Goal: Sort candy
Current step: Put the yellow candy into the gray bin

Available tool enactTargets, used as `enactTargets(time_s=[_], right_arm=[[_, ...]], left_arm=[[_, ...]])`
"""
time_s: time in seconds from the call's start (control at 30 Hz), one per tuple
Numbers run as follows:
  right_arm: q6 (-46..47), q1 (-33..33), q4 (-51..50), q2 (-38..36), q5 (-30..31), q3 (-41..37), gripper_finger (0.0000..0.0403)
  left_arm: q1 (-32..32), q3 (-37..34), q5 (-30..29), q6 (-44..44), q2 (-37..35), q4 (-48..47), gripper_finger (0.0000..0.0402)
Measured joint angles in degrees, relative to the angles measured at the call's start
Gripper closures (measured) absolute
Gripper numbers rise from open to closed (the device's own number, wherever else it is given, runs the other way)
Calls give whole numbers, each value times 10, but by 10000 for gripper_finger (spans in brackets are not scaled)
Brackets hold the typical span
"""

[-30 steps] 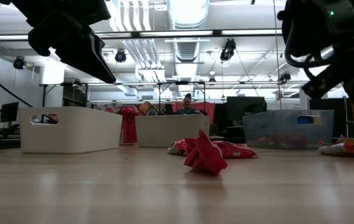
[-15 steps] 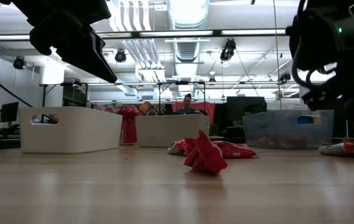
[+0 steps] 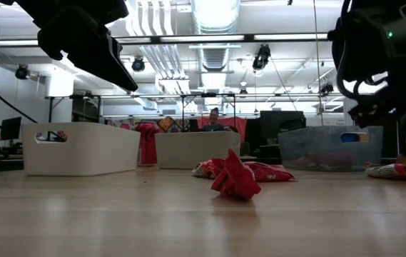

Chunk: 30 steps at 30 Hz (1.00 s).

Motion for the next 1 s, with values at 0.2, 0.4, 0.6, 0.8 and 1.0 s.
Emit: enactTargets(time_s=[0.2,0.4,0.6,0.8,1.0], right_arm=[[2,1,-32,-24,-10,26,394],[2,10,-38,-63,-10,71,394],[-21,23,-38,-104,60,130,394],[-91,25,-18,-127,208,189,394],[-225,17,108,-128,280,209,394]], left_arm=[[0,0,0,0,0,7,313],[0,0,-14,1,0,25,313],[0,0,-14,5,0,30,313],[0,0,-14,13,0,39,313],[0,0,-14,13,0,43,313]])
